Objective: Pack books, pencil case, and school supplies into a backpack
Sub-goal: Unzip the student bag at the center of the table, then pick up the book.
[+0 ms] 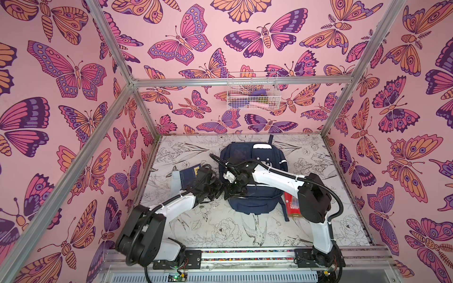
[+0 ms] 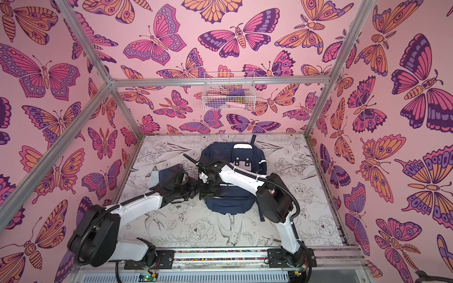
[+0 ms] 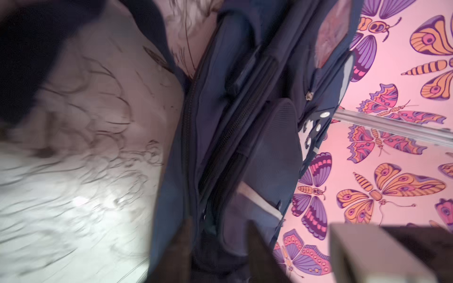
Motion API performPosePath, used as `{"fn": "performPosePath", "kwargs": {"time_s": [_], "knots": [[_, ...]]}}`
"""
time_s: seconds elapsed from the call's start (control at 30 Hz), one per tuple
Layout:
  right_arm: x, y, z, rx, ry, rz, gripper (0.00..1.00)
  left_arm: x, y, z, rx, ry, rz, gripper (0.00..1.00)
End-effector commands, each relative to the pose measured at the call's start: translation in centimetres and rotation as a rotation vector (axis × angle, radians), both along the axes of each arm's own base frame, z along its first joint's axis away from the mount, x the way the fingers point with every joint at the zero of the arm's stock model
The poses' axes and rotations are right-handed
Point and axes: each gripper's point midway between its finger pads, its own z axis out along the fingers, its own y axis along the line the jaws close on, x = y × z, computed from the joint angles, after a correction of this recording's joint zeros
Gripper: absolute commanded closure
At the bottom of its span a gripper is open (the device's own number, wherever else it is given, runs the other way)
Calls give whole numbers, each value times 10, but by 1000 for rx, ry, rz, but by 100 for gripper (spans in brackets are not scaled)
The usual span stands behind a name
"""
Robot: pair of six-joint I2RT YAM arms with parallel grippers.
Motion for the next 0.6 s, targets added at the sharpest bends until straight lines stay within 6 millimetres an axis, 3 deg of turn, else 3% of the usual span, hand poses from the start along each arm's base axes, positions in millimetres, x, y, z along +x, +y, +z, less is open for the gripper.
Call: {"fn": "performPosePath", "kwargs": {"time_s": [0.0, 0.13, 0.3, 0.4, 0.57], "knots": [[10, 8, 42, 94, -117, 20, 56, -13, 42, 22, 220, -31, -24, 29], [17, 28, 59, 160, -136, 49, 40, -18, 94, 33, 353, -9, 52, 10], [35, 69, 59, 214, -135, 93, 38, -24, 145, 24, 351, 39, 172, 3], [49, 91, 52, 241, -131, 100, 38, -23, 164, 14, 350, 73, 216, 3], [65, 115, 35, 257, -134, 102, 36, -13, 174, 0, 317, 110, 224, 8]]}}
